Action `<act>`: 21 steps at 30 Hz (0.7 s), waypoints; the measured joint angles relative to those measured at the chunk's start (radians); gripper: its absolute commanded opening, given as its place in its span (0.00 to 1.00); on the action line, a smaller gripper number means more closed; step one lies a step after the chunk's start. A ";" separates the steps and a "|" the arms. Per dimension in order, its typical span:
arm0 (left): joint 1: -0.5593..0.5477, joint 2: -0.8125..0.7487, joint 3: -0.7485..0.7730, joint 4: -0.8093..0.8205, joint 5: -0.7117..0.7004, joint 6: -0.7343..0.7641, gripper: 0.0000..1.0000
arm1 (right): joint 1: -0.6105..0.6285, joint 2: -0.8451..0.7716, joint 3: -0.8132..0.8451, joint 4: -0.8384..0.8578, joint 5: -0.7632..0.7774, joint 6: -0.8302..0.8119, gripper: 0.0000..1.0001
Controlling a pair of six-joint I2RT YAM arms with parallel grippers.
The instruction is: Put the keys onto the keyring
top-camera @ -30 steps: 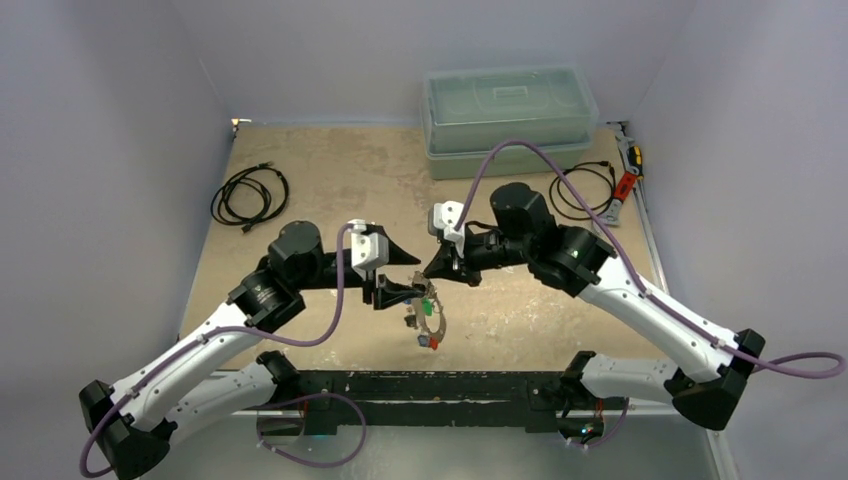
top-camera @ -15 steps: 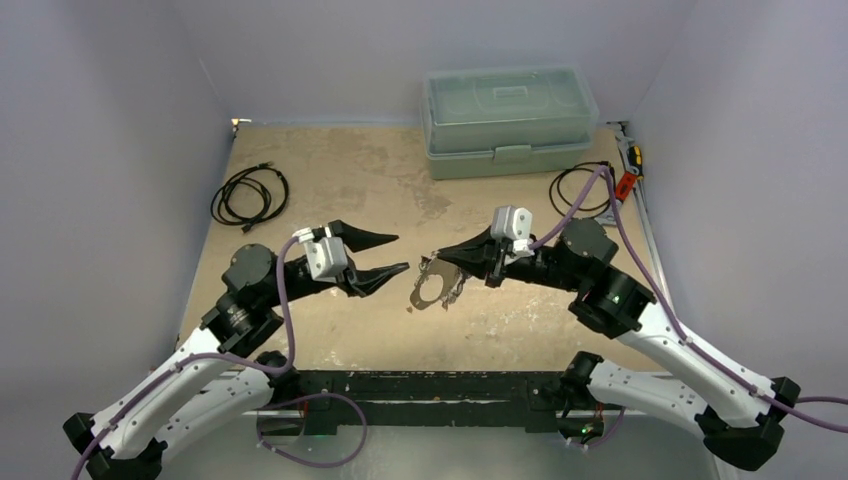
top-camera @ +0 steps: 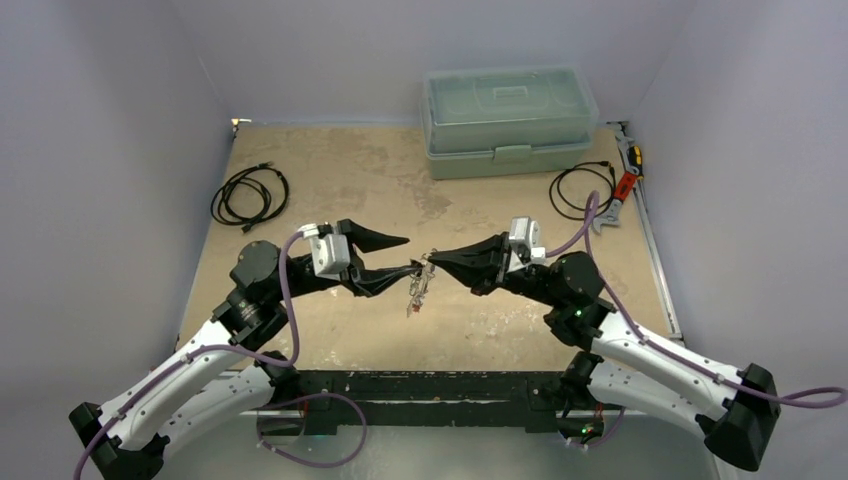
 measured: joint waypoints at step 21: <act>0.000 -0.009 -0.006 0.002 0.011 0.011 0.31 | 0.003 0.089 -0.028 0.308 0.002 0.139 0.00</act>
